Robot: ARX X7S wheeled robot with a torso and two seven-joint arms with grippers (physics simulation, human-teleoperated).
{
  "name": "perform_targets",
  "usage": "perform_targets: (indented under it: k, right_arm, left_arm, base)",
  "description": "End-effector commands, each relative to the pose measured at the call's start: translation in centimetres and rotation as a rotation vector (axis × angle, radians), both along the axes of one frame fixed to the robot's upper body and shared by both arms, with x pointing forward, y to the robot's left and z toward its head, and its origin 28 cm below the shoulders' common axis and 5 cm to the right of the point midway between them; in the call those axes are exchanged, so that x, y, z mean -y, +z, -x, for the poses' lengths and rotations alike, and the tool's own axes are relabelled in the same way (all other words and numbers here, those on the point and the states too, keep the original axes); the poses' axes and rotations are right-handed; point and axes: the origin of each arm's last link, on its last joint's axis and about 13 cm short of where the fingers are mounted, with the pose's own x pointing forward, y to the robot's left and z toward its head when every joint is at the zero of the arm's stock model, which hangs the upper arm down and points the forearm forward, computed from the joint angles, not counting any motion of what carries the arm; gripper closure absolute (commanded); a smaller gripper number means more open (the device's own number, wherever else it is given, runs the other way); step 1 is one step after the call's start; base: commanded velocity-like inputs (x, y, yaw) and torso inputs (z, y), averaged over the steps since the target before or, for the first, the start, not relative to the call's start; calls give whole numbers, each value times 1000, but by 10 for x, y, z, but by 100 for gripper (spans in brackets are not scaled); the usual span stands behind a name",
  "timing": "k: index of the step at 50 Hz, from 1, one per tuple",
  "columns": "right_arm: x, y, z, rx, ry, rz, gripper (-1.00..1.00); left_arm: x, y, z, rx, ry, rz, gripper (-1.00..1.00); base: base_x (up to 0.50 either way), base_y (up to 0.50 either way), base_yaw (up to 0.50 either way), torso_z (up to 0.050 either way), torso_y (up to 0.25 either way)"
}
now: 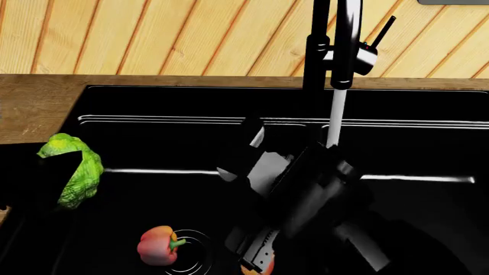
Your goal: Pick the broccolis and apricots from the sink and place them in one bowl. Place the bell pepper in the other bowl. Then turn off the sink faucet.
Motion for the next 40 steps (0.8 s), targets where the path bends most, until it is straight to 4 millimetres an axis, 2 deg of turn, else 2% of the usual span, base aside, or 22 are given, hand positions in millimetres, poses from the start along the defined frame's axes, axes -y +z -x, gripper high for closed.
perform_targets:
  k: [1,14,17,28,40]
  right_arm:
    - [-7,-12,-10,-35,103,41,-100]
    - [-8,-23,-7,-58,108,45,-100]
    - [-7,-22,-7,-65,101,34,-100]
    - [-6,-23,-7,-72,89,35,-100]
    - [-6,-24,-6,-79,90,41,-100]
  left_arm:
    - [-4,3,3,17,2,28,100]
    - [2,-1,-1,16,14,47,100]
    - [6,-7,-9,28,0,44,100]
    - [0,-11,-20,42,-18,28,100]
    - [-1,-15,-27,42,-14,31,100]
  base:
    - [0,0,0,0,0]
    - [0,0,0,0,0]
    - [0,0,0,0,3]
    - [0,0,0,0,0]
    - [0,0,0,1,-118]
